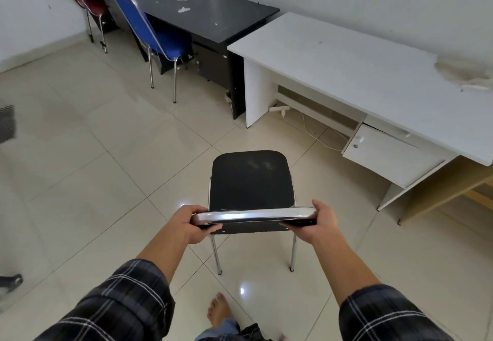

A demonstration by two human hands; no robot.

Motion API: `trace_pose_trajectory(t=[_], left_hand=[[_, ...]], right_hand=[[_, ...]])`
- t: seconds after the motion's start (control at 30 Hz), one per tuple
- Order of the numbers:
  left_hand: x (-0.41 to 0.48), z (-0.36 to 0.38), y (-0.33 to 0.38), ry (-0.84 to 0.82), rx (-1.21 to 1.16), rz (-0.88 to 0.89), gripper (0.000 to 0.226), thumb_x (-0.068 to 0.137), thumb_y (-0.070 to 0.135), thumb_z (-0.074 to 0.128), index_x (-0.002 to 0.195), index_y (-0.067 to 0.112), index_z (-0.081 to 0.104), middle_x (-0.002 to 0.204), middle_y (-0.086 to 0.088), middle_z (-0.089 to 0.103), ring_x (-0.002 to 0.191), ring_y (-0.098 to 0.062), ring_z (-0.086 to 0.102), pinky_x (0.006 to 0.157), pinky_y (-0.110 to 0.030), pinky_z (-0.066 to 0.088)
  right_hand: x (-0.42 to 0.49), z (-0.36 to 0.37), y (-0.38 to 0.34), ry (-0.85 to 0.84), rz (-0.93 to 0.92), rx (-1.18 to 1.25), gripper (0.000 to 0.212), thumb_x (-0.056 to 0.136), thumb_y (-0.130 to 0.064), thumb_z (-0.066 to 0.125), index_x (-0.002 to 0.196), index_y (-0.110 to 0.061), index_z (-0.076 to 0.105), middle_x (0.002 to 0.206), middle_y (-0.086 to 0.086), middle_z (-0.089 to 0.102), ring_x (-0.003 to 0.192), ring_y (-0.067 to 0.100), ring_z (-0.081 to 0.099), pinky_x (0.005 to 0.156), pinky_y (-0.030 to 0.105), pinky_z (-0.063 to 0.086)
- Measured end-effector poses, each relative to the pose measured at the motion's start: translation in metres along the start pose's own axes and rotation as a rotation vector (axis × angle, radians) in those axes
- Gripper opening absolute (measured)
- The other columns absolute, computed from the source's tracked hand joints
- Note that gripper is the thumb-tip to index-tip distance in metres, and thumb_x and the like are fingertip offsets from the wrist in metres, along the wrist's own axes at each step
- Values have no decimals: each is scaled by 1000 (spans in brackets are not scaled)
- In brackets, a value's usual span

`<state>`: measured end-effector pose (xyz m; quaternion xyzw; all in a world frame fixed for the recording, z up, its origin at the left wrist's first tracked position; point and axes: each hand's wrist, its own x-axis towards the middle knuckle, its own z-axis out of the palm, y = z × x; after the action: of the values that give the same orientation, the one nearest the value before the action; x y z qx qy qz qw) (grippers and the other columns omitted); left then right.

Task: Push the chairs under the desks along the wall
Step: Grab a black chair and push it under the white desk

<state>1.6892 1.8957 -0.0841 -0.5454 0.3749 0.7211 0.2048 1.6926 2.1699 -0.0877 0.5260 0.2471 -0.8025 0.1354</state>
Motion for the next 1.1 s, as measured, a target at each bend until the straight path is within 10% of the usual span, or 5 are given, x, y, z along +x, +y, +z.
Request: trace_pose_trajectory(t=[0.63, 1.1], left_hand=[[44, 13, 111, 0, 180, 95, 21, 82, -4, 57, 104, -3, 55, 113, -24, 56, 101, -48, 58, 90, -57, 54], [92, 153, 201, -24, 238, 124, 17, 83, -3, 56, 100, 0, 55, 102, -21, 54, 102, -45, 57, 89, -59, 53]], right_hand=[[25, 68, 51, 36, -110, 129, 24, 86, -4, 52, 109, 1, 54, 114, 26, 60, 113, 49, 59, 100, 67, 47], [87, 159, -46, 12, -173, 199, 18, 90, -5, 51, 106, 2, 54, 107, 25, 62, 99, 47, 60, 92, 62, 50]])
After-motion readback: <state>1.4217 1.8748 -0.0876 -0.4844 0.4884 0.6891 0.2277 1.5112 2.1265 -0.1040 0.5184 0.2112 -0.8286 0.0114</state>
